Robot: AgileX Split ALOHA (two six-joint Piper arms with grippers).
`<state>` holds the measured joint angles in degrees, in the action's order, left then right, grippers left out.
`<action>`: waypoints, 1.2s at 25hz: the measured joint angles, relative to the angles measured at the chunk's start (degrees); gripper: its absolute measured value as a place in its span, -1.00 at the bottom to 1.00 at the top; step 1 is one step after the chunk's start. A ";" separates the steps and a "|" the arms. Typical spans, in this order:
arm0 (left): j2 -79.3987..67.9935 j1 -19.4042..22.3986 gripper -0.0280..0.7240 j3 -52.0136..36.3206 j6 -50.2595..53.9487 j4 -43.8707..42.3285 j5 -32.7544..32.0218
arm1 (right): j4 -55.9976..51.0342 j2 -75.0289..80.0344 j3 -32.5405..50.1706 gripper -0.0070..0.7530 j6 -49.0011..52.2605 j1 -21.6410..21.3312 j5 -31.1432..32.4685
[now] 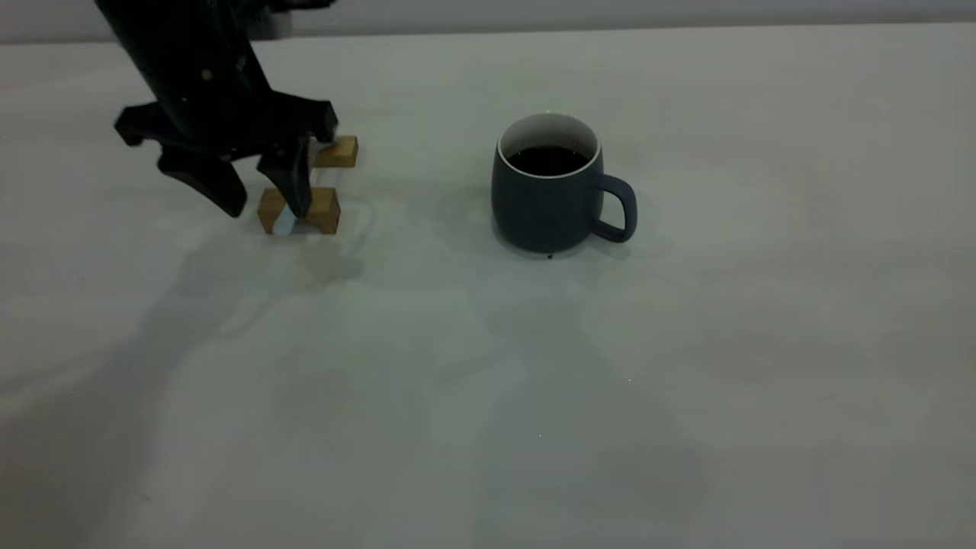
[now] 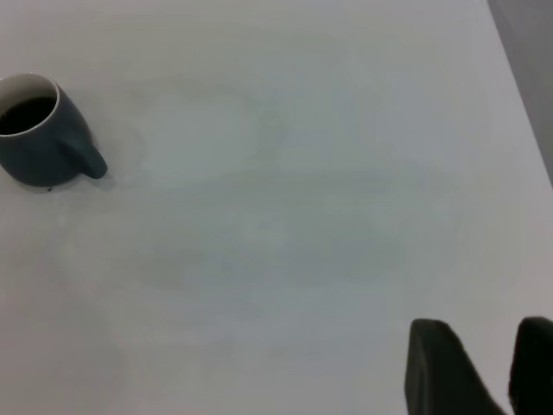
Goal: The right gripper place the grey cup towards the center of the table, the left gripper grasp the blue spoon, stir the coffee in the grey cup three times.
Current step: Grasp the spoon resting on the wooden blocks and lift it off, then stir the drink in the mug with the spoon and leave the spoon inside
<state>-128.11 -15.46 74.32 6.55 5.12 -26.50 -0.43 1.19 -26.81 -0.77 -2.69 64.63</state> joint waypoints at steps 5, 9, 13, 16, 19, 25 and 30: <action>-4.19 0.00 0.65 3.36 0.90 0.00 0.22 | 0.00 0.00 0.00 -0.36 0.00 0.00 0.00; -6.77 0.00 0.64 5.55 1.24 0.00 0.29 | 0.00 0.00 0.00 -0.36 0.00 0.00 0.00; -8.03 0.00 0.42 5.95 1.30 0.00 0.25 | 0.00 0.00 0.00 -0.36 0.00 0.00 0.00; -8.04 0.00 -0.03 5.99 1.37 0.00 -0.33 | 0.00 0.00 0.00 -0.36 -0.05 0.00 0.00; -7.40 0.00 -0.50 6.02 1.38 0.00 -1.06 | 0.00 0.00 0.00 -0.36 0.00 0.00 0.00; -0.54 0.00 -0.49 8.42 2.40 0.57 -6.90 | 0.00 0.00 0.00 -0.36 0.00 0.00 0.00; 4.84 0.00 -0.49 14.85 13.05 7.31 -16.63 | 0.00 0.00 0.00 -0.36 0.00 0.00 0.00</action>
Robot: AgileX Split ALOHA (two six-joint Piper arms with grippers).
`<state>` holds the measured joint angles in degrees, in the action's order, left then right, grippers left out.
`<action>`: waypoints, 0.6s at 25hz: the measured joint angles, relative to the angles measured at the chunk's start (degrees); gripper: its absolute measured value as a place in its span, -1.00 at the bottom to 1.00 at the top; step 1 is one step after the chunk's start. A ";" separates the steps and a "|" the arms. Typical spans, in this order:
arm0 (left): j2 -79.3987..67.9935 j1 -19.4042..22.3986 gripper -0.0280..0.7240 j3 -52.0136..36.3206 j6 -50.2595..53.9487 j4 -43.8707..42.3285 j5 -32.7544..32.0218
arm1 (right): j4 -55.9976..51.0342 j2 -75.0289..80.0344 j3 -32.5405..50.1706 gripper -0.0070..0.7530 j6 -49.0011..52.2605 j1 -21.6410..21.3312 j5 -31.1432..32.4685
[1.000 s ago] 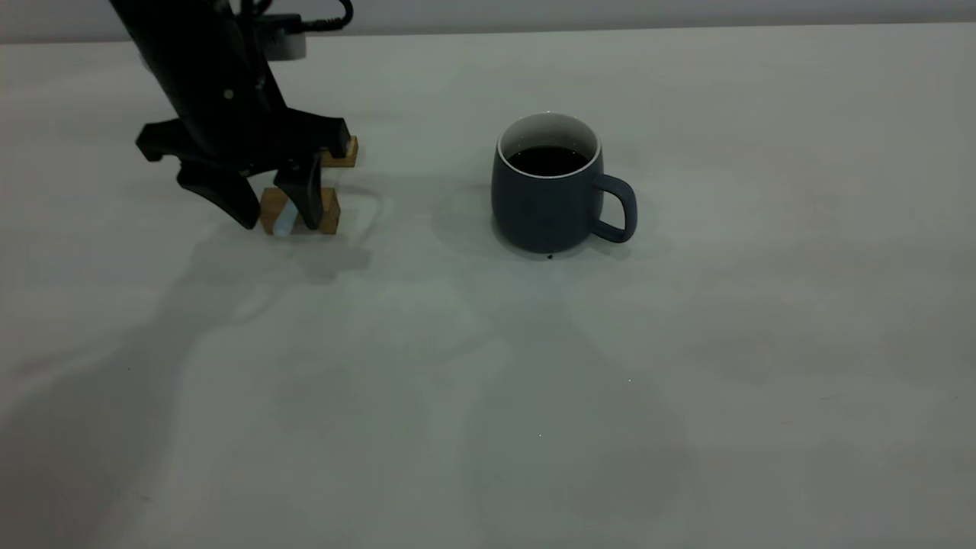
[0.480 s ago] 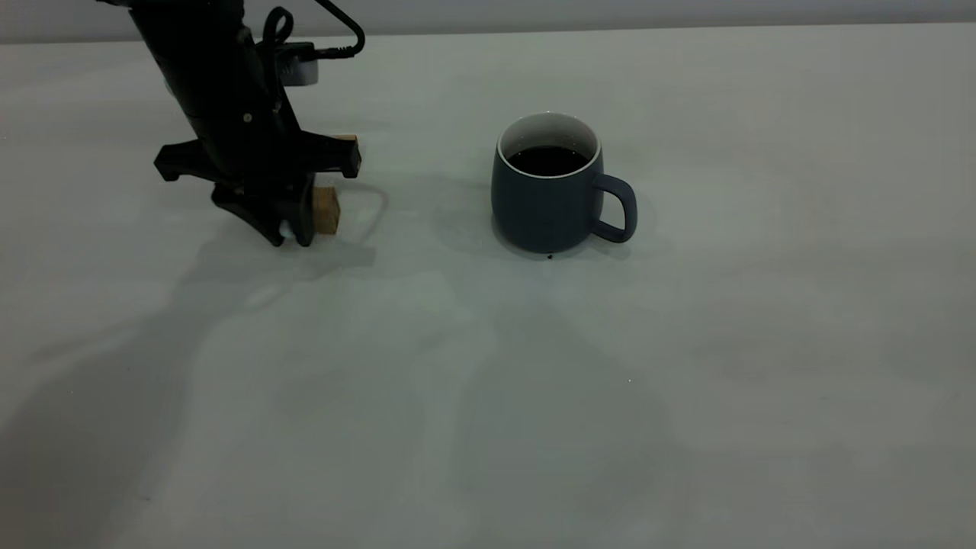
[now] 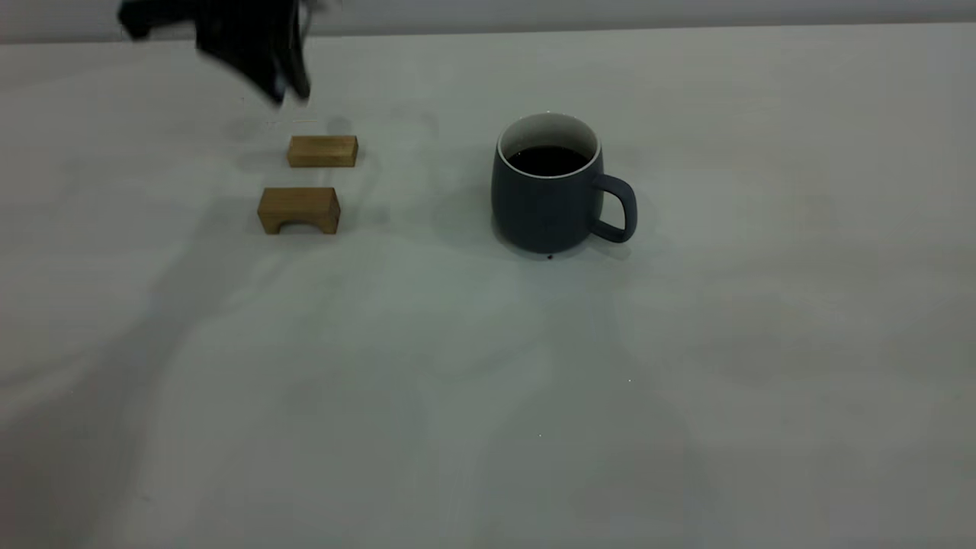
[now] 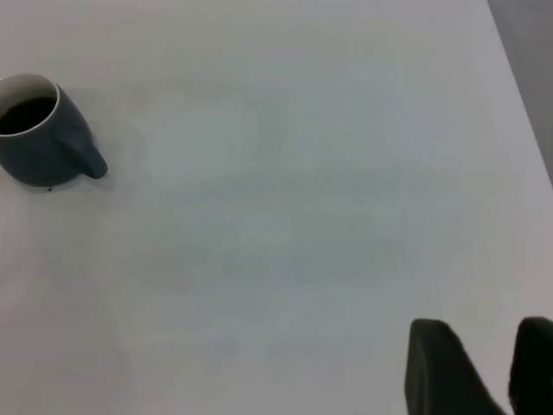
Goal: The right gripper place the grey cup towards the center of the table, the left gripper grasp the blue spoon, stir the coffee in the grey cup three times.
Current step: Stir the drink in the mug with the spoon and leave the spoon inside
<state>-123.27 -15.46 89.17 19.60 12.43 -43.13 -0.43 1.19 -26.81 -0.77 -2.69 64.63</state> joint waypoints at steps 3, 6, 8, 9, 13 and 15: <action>1.13 0.00 -0.49 2.38 12.26 9.47 -8.10 | 0.00 0.00 0.00 -0.36 0.00 0.00 0.00; 1.26 0.00 -0.49 3.15 23.20 21.52 -12.26 | 0.00 0.00 0.00 -0.36 0.00 0.00 0.00; 1.20 0.00 -0.49 3.26 28.53 31.86 -12.26 | 0.00 0.00 0.00 -0.36 0.00 0.00 0.00; 1.02 0.00 -0.49 3.26 30.77 36.41 -12.26 | 0.00 0.00 0.00 -0.36 0.00 0.00 0.00; -1.00 -0.23 -0.49 3.26 34.47 55.39 -12.97 | 0.00 0.00 0.00 -0.36 -0.05 0.00 0.00; -2.85 -0.65 -0.49 3.26 34.74 63.07 -13.96 | 0.00 0.00 0.00 -0.36 -0.05 0.00 0.00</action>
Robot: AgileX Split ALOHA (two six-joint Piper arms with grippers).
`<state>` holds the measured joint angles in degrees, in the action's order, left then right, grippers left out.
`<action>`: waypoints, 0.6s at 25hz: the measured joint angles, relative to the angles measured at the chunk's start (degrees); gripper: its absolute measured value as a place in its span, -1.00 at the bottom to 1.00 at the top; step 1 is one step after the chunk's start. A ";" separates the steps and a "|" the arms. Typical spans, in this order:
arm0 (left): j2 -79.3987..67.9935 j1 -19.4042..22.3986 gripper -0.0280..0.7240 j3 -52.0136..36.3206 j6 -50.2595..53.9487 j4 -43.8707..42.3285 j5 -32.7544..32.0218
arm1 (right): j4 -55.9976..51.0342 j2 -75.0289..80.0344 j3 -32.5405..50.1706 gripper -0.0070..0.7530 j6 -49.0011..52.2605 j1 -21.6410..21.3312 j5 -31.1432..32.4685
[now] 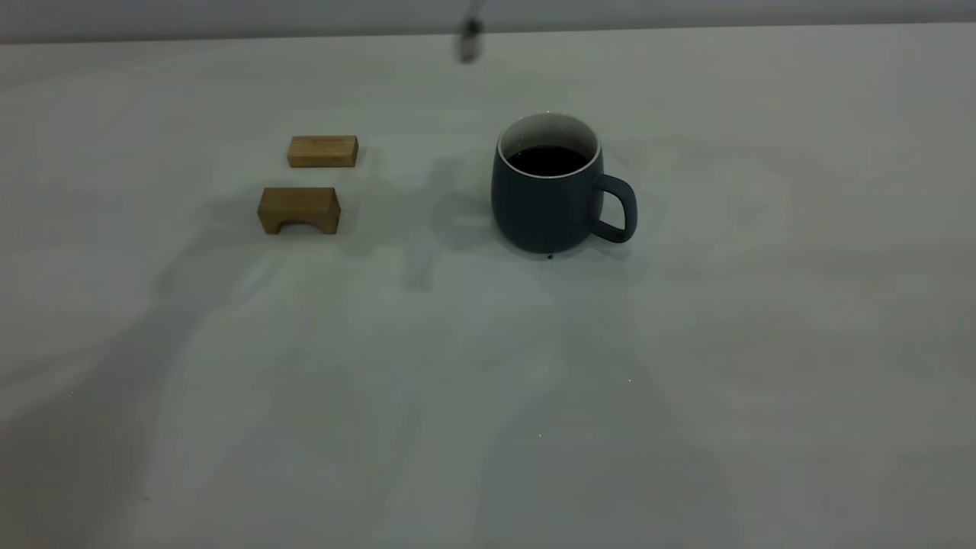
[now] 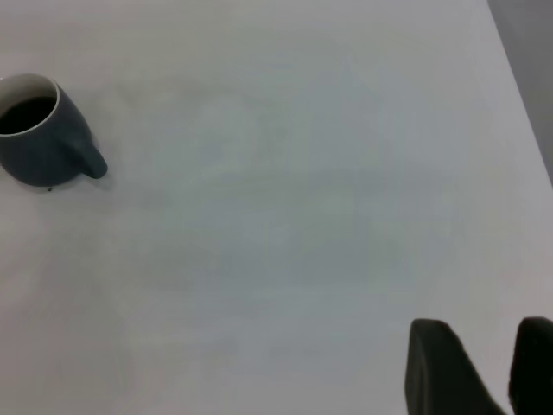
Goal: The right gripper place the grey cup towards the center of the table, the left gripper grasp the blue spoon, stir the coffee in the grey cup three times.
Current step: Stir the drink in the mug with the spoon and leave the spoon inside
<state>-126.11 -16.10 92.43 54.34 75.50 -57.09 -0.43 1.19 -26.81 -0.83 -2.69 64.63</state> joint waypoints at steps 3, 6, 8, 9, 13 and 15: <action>-3.34 -0.69 -0.49 0.00 0.13 9.09 -1.28 | 0.00 0.00 0.00 -0.36 0.00 0.00 0.00; -6.50 -0.94 -0.49 0.00 0.13 15.34 -1.57 | 0.00 0.00 0.00 -0.36 0.00 0.00 0.00; -8.06 -1.01 -0.49 0.00 0.13 16.83 -1.51 | 0.00 0.00 0.00 -0.36 0.00 0.00 0.00; -8.83 -1.01 -0.49 0.00 0.13 17.01 -1.51 | 0.00 0.00 0.00 -0.36 0.00 0.00 0.00; -11.63 -1.01 -0.49 0.00 -1.48 17.35 -1.25 | 0.00 0.00 0.00 -0.36 0.00 0.00 0.00; -12.85 -1.01 -0.49 0.00 -3.08 17.47 -0.23 | 0.00 0.00 0.00 -0.36 0.05 0.00 0.00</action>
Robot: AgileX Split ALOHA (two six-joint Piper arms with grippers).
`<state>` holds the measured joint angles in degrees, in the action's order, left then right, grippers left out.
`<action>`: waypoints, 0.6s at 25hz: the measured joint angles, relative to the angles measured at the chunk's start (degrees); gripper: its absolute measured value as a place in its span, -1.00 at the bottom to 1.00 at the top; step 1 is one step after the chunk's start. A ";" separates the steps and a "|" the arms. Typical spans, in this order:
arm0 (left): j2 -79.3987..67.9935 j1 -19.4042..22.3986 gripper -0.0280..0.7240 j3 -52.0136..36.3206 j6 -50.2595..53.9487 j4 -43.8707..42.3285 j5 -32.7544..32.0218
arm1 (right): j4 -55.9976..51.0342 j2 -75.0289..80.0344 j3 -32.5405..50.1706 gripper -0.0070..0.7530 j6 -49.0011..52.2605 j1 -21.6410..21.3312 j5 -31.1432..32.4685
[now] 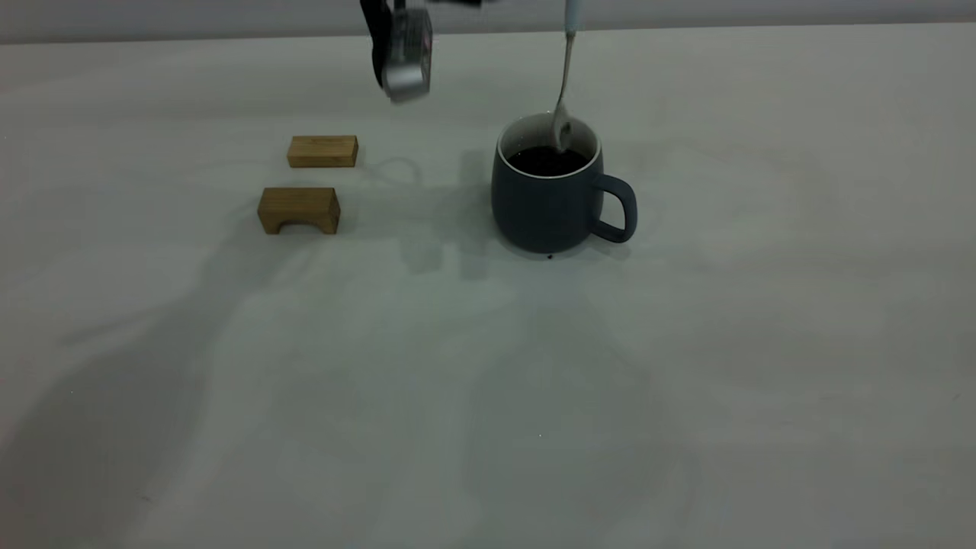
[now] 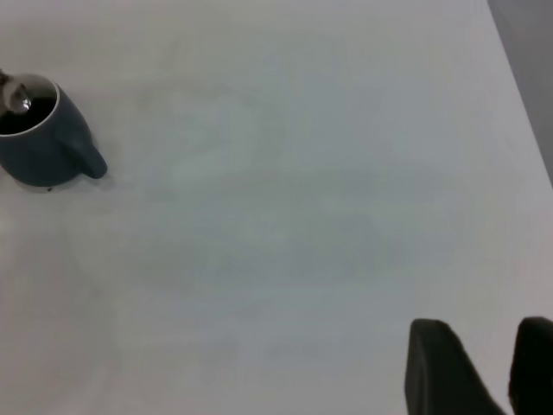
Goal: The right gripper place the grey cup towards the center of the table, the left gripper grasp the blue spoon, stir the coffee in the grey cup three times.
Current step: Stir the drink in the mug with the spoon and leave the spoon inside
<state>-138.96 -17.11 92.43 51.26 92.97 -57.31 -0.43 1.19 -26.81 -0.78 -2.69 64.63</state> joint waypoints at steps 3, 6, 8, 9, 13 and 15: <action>-1.74 0.00 -0.49 0.00 -2.24 0.17 1.06 | 0.00 0.00 0.00 -0.36 0.00 0.00 0.00; -3.18 0.00 -0.49 0.00 -2.98 0.21 1.65 | 0.00 0.00 0.00 -0.36 -0.06 0.00 0.00; -3.87 0.00 -0.49 0.00 -4.35 0.21 2.43 | 0.00 0.00 0.00 -0.36 -0.06 0.00 0.00; -4.15 0.00 -0.49 0.00 -5.30 0.21 3.13 | 0.00 0.00 0.00 -0.36 -0.06 0.00 0.00; -4.27 0.00 -0.49 0.00 -10.48 0.48 6.15 | 0.00 0.00 0.00 -0.36 -0.06 0.00 0.00; -4.27 -0.06 -0.49 0.00 -13.86 0.72 7.06 | 0.00 0.00 0.00 -0.36 -0.06 0.00 0.00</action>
<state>-143.23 -17.18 92.43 37.40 93.69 -50.25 -0.43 1.19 -26.81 -0.83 -2.69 64.63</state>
